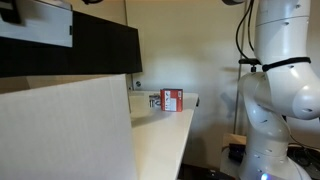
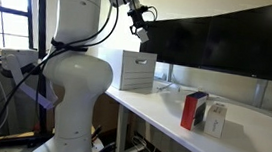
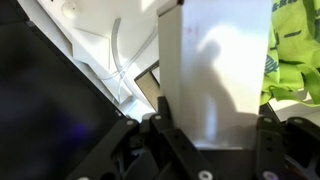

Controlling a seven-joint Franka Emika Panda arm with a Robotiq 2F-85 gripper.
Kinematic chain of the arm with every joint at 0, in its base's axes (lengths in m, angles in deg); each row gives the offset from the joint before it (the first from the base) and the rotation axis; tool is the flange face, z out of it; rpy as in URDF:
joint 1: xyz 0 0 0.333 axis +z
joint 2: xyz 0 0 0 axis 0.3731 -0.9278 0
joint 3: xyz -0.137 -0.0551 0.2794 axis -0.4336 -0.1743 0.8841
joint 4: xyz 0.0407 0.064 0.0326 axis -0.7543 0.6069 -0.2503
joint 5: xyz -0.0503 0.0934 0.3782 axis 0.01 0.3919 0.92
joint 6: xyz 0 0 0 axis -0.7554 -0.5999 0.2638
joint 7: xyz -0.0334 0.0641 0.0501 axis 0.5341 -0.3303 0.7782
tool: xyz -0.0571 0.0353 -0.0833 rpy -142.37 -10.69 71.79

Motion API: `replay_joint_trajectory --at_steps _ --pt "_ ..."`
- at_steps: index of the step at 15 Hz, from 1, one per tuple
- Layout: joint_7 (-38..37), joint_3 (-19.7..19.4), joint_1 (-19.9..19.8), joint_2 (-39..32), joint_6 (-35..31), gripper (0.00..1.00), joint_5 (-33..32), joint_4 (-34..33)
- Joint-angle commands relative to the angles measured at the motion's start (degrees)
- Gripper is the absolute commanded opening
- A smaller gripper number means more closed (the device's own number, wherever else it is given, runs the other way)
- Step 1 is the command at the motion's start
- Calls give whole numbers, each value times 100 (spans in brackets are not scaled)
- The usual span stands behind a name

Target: Remove the boxes from the storage box

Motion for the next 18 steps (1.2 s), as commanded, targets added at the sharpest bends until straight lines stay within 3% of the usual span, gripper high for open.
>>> replay_joint_trajectory --at_steps 1,8,18 --pt "-286 -204 -194 867 175 30 487 831" --pt "-1338 -144 -787 1834 460 30 675 1826" --pt "-3300 -136 -1278 1912 479 30 848 2627"
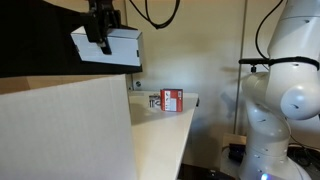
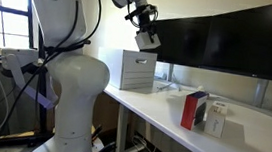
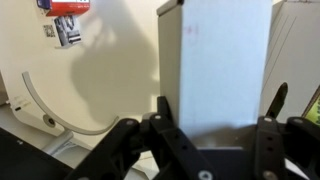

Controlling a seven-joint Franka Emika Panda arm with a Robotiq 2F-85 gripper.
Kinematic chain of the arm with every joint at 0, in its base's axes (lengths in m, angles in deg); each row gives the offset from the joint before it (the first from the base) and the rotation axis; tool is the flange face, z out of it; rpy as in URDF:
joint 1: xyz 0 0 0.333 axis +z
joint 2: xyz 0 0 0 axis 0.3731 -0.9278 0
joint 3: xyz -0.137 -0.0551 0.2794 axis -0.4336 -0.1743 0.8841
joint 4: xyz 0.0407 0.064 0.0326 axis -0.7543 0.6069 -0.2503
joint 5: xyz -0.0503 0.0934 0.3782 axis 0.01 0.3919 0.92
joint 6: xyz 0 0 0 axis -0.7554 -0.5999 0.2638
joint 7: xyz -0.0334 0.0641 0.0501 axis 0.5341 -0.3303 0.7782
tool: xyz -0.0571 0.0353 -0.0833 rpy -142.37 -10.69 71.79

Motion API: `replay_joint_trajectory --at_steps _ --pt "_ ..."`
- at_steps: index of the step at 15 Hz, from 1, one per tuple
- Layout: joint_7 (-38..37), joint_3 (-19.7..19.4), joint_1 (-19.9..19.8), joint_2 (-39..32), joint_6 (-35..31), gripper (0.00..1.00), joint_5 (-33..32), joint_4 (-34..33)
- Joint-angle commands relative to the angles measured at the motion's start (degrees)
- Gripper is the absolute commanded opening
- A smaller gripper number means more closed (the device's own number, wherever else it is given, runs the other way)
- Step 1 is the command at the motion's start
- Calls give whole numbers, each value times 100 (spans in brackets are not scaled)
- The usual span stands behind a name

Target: Remove the boxes from the storage box

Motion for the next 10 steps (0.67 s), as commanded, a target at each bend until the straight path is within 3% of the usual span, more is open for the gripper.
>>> replay_joint_trajectory --at_steps 1,10 --pt "-481 -30 -263 241 -94 30 293 401" --pt "-139 -606 -678 715 -377 30 635 1165"
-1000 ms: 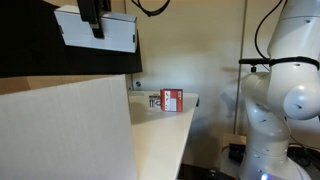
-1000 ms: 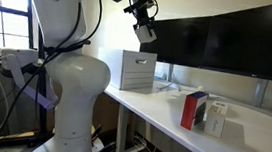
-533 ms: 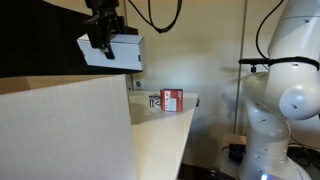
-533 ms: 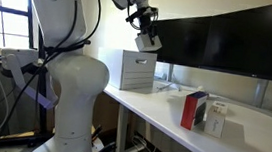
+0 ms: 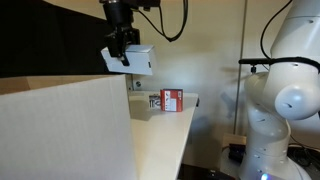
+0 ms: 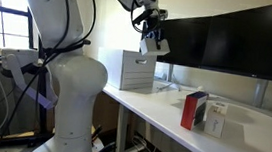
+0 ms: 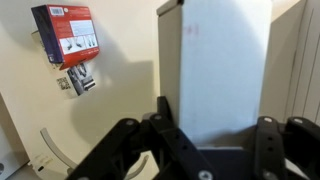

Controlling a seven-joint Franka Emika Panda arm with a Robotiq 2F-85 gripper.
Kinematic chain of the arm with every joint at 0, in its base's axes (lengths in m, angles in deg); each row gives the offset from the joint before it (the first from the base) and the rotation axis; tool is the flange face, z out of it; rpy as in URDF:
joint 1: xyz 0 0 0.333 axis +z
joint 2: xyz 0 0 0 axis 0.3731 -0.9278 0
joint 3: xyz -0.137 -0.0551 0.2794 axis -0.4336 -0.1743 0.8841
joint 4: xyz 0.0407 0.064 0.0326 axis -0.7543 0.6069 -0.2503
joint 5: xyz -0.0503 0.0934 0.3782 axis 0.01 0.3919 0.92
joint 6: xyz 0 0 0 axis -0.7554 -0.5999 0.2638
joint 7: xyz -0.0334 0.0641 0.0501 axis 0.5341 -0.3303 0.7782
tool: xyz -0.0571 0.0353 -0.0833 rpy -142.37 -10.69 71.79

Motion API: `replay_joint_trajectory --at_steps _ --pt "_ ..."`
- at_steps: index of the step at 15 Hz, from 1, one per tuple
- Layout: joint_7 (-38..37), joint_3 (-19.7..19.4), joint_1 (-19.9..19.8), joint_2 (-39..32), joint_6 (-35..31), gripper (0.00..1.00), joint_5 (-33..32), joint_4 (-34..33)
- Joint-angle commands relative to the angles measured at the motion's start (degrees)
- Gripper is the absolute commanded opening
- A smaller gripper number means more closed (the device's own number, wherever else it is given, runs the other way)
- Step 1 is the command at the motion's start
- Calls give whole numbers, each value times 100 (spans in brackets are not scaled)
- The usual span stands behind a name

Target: Remove the boxes from the storage box

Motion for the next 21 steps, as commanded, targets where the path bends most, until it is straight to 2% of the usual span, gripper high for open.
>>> replay_joint_trajectory --at_steps 1,7,14,21 --pt "401 -230 -214 435 -403 30 281 584" --pt "1267 -578 -292 545 -846 30 607 1068" --pt "2066 -939 -459 534 -877 30 772 1301" --pt "4018 -1629 -796 634 -947 30 447 1644"
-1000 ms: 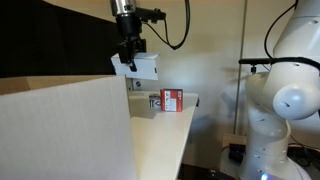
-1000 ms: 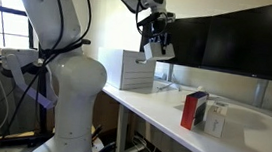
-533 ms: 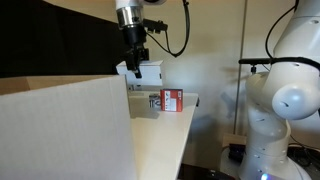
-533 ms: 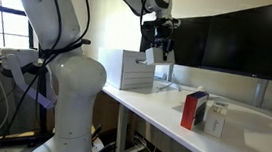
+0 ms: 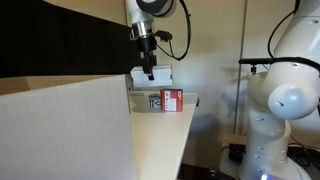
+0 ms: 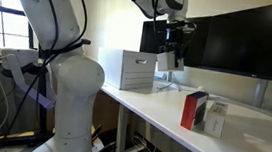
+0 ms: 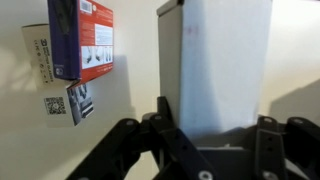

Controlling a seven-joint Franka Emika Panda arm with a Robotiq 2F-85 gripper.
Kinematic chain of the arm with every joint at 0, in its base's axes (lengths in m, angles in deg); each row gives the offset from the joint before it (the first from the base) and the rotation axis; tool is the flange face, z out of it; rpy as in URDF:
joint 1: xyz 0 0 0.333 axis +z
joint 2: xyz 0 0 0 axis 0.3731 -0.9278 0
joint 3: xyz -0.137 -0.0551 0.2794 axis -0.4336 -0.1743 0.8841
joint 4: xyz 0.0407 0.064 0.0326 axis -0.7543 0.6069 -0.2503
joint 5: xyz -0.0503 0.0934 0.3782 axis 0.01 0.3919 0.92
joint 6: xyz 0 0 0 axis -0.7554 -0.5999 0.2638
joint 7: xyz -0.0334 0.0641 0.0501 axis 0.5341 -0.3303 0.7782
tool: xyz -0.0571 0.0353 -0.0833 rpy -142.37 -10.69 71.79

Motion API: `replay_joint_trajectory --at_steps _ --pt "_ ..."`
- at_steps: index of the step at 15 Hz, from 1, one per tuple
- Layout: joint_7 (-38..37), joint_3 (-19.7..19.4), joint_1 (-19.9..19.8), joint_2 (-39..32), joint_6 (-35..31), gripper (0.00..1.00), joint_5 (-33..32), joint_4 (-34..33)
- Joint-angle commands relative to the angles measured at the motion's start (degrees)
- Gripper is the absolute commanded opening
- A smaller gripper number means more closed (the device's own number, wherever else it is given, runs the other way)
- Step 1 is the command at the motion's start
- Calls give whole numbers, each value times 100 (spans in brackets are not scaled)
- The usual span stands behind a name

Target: Remove the boxes from the storage box

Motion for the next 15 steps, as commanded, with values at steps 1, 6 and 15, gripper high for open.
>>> replay_joint_trajectory --at_steps 1,6,15 --pt "1240 -279 -199 372 -12 30 -261 264" --pt "1149 -308 -204 163 35 30 -2 52" --pt "1034 -470 -362 -275 9 30 319 537"
